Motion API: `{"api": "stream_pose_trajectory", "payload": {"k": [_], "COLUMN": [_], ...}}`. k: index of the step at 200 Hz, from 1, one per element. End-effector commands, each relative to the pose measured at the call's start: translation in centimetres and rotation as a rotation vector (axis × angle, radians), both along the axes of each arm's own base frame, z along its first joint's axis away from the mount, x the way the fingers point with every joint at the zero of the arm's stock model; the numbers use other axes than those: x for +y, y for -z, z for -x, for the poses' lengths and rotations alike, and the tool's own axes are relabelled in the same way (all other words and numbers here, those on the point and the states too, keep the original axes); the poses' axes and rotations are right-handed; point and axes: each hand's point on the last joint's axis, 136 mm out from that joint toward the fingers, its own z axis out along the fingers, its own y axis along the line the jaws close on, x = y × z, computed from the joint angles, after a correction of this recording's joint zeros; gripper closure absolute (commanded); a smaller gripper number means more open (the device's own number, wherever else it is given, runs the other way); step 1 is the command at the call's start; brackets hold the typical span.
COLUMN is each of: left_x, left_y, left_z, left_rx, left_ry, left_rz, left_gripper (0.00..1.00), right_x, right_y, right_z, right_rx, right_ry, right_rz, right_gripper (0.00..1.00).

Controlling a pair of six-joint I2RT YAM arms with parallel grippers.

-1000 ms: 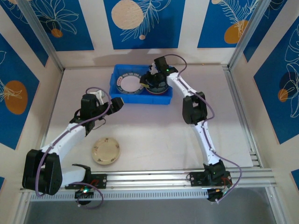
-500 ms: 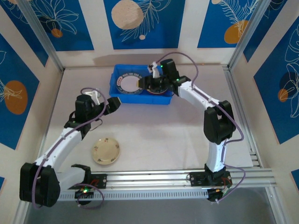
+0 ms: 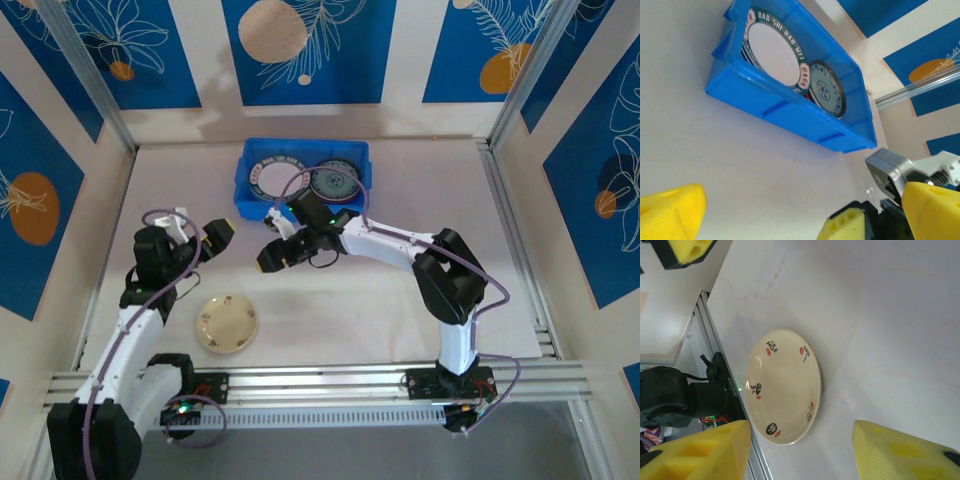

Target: Place the plates into the plastic bin on the countertop

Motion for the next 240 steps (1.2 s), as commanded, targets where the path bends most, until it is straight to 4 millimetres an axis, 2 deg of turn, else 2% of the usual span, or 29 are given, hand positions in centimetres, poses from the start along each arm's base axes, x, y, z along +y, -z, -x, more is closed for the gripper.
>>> {"api": "stream_pose_trajectory", "payload": {"k": [1,51,107,150,240], "left_x": [-0.2,0.4,0.8,0.9,1.4], "left_y": [0.6,2.3,3.3,4.1,4.3], "left_z": [0.9,1.9,1.7,1.6,2.1], "left_rx": [0.012,0.042,0.052,0.061,0.060], "left_ry": [0.020,-0.002,-0.007,-0.010,-0.024], "left_rz": [0.031,0.014,-0.016,-0.015,-0.014], "left_gripper": [0.00,0.00,0.00,0.00,0.00], "right_x": [0.2,1.2,2.5,3.1,4.5], "right_y": [2.6,5.1,6.6,7.2,8.2], "right_z": [1.2,3.0,5.2,5.6,6.8], "right_rx": [0.047,0.145,0.242,0.273,0.323], "right_ry": [-0.053,-0.103,-0.160,-0.182,-0.243], "right_rz": [0.043,0.077,0.086,0.105,0.136], "right_gripper": [0.48,0.55,0.60,0.60,0.63]}}
